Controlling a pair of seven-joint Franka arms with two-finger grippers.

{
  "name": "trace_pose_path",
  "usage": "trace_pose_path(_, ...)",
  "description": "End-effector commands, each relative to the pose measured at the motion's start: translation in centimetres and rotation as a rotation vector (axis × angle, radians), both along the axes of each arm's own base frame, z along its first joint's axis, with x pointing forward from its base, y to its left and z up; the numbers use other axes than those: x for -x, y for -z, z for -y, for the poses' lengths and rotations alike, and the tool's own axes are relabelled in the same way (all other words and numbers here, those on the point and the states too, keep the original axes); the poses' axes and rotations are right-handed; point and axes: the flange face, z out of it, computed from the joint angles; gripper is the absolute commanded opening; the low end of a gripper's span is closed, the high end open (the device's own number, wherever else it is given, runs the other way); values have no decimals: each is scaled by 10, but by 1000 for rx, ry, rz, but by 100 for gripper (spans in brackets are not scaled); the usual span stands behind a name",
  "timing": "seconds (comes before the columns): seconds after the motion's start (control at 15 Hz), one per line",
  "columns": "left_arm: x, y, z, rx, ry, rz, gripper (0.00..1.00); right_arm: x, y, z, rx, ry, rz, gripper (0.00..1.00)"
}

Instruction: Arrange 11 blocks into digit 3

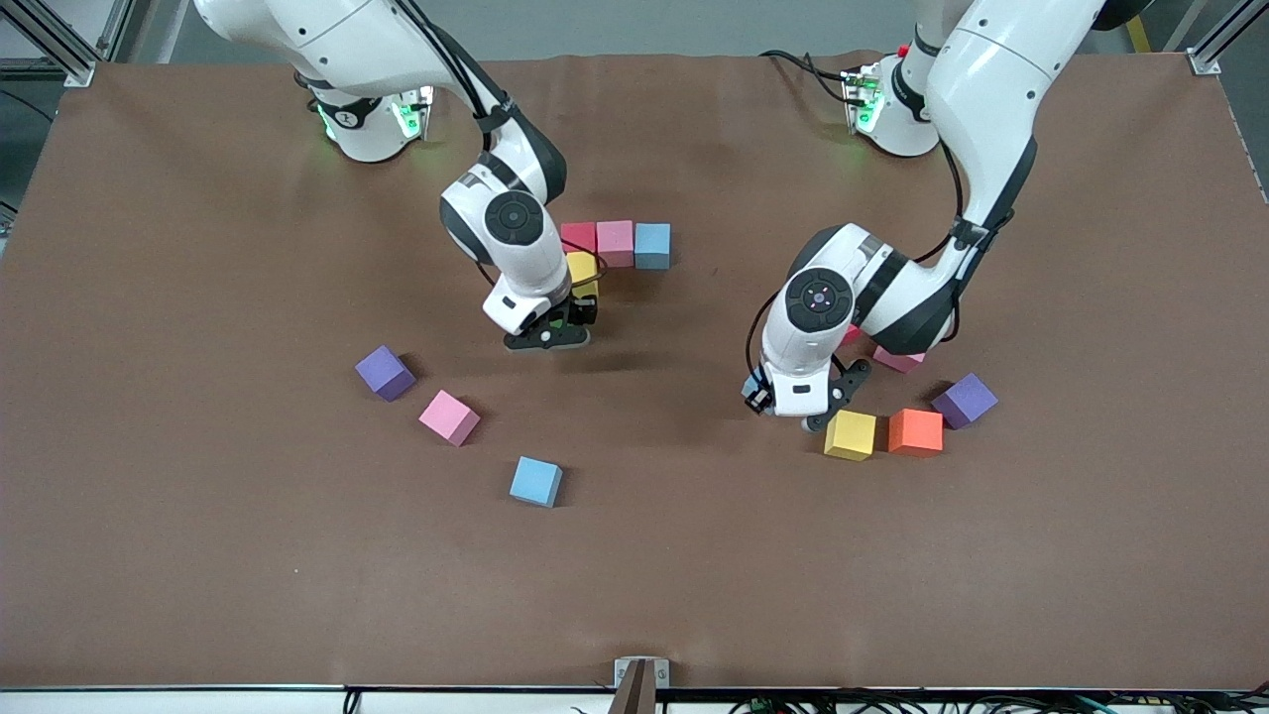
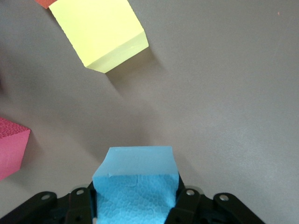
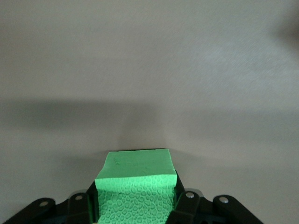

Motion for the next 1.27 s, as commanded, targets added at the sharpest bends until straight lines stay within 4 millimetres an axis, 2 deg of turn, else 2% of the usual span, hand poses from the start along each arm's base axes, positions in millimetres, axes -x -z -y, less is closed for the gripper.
trace_pose_path(0.0, -1, -6, -1, 4, -2, -13, 45, 17, -8, -4, 8, 10, 10, 4)
trace_pose_path(0.27, -2, -5, -2, 3, -4, -15, 45, 26, -7, -14, 9, 32, 13, 4)
trace_pose_path(1.2, -2, -5, -2, 3, -4, -15, 45, 26, -4, -23, 37, 53, 52, 4)
